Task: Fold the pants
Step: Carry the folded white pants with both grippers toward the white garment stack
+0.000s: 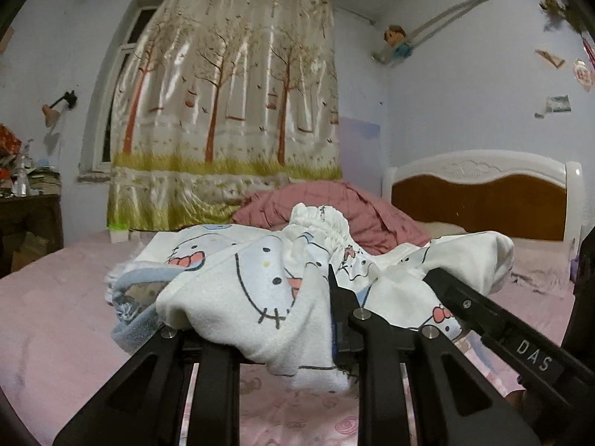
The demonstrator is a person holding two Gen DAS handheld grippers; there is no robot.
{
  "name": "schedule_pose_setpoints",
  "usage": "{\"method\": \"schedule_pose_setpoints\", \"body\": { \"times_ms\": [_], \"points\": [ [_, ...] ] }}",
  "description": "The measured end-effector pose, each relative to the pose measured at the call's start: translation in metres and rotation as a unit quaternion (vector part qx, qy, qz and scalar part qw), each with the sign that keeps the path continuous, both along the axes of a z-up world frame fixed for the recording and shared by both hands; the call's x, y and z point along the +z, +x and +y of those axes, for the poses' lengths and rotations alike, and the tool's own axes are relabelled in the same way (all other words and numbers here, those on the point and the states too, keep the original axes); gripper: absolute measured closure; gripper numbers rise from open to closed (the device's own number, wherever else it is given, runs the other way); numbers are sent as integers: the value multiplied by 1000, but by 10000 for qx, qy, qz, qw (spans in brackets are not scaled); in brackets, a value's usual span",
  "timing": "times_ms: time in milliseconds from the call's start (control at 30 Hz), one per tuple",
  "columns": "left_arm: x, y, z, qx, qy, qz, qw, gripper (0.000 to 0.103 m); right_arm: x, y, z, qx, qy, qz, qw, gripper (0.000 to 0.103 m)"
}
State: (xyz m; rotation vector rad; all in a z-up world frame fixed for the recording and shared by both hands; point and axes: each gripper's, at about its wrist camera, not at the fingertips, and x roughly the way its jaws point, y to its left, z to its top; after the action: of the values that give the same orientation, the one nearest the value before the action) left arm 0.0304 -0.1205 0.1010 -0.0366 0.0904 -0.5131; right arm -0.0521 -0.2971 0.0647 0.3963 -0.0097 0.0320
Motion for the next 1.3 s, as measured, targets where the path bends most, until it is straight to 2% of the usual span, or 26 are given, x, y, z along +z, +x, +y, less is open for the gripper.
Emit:
{"method": "schedule_pose_setpoints", "body": {
  "times_ms": [167,300,400,567,700,767,867,1000,1067,1133,1200,1233,1300],
  "points": [
    [37,0,29,266,156,-250,9992,83,40,3,32,348,-236,-97,9991,87],
    [65,20,57,603,223,-413,9971,83,72,29,63,621,-464,-92,9969,87],
    [81,44,78,781,216,-455,9957,83,95,60,85,786,-633,-105,9948,87],
    [100,109,106,1008,184,-488,9935,83,122,127,117,870,-795,-166,9929,87],
    [101,170,112,1062,219,-605,9923,83,139,200,127,938,-835,-124,9920,87],
    [97,203,114,1099,254,-685,9913,83,144,240,131,965,-821,-66,9919,87],
    [84,254,122,923,52,-612,9938,82,143,304,134,958,-665,-5,9932,87],
    [50,321,134,909,-174,-90,9957,82,122,378,137,972,-183,301,9946,87],
    [28,341,133,1038,33,40,9946,82,105,406,142,949,-196,354,9947,87],
    [3,351,132,1138,344,-24,9929,82,86,440,150,961,-372,581,9930,87],
    [-24,362,134,1241,443,38,9913,82,63,462,155,1084,-493,820,9895,87],
    [-35,370,137,1257,409,174,9911,82,49,471,158,1144,-577,924,9874,87],
    [-55,401,141,1249,418,723,9886,82,18,488,164,1104,-808,1097,9845,87]
  ]
}}
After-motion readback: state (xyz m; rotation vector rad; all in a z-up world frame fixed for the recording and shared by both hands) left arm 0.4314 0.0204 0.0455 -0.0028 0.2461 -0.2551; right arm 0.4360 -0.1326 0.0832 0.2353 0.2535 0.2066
